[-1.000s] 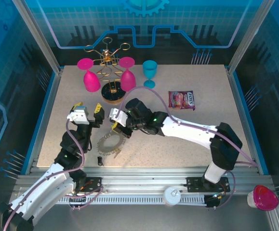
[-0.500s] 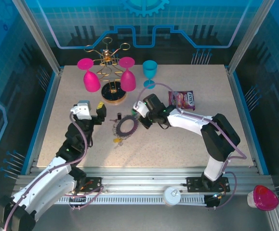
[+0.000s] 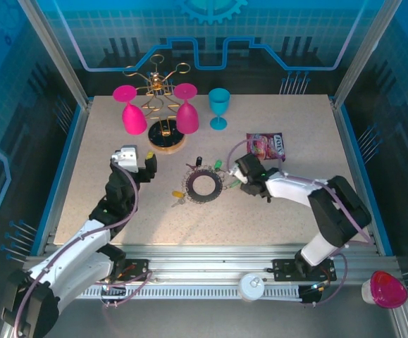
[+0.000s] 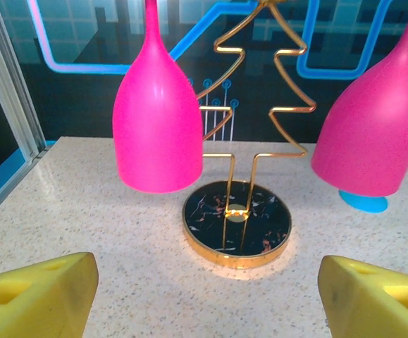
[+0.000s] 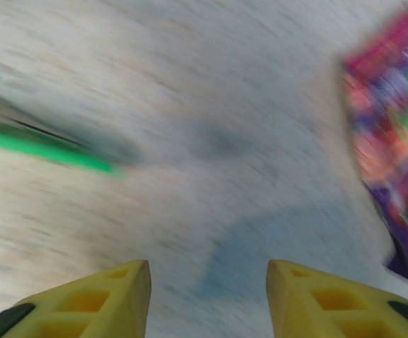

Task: Put the keys on the keyring

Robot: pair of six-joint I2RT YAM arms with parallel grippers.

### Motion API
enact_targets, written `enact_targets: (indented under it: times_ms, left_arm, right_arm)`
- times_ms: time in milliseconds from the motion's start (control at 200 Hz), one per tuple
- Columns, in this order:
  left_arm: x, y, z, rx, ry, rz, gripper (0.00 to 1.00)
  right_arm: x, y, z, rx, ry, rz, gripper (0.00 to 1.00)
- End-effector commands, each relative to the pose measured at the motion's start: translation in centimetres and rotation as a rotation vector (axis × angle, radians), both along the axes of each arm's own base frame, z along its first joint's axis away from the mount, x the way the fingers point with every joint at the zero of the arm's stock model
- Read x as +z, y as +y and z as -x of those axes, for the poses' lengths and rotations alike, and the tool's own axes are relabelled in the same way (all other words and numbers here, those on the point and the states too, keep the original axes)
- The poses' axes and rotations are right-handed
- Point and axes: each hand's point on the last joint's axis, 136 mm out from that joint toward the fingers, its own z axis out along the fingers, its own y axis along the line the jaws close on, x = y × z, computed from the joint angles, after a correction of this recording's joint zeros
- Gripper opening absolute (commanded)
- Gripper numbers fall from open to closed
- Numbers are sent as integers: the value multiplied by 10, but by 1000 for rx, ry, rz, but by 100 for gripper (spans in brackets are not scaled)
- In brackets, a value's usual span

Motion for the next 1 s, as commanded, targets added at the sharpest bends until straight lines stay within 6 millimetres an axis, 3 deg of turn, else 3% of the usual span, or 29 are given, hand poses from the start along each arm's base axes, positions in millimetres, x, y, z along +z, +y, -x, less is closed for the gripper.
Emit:
enact_targets:
  times_ms: [0,125,280,320,385,425,465,525,605,695,780,825,996]
  left_arm:
    - [-13,3,-4,4,26,-25,85]
    - [-34,12,-11,38,54,-49,99]
    - [-63,30,-23,78,92,-40,99]
    - [-70,33,-27,76,96,-36,99]
    - [-80,34,-33,66,96,-46,99]
    - [-87,35,-37,62,93,-54,99]
    - [-92,34,-41,51,84,-60,99]
    - [-91,28,-49,21,70,-95,99]
    - [-99,24,-59,-13,86,-130,99]
    - [-106,38,-63,52,76,-101,99]
    - [-119,43,-60,7,85,-29,99]
    - [-116,46,-65,28,42,-54,100]
    - [-124,58,-70,94,132,-19,99]
  right_arm:
    - [46,-32,-25,-184,-213,-168,50]
    - [68,-55,-35,-284,-380,-495,52]
    - [81,-72,-46,-248,-627,-694,58]
    - [75,-79,-50,-298,-595,-728,57]
    - [65,-75,-52,-237,-563,-821,56]
    - [52,-78,-51,-242,-574,-833,57]
    - [65,-81,-50,-222,-648,-861,58]
    - [59,-82,-44,-238,-586,-862,59]
    - [62,-80,-50,-218,-609,-880,60]
    - [59,-81,-54,-237,-582,-876,61]
    - [58,-87,-55,-267,-583,-875,63]
    - [57,-90,-55,-285,-584,-869,64]
    - [56,-99,-58,-340,-587,-869,65]
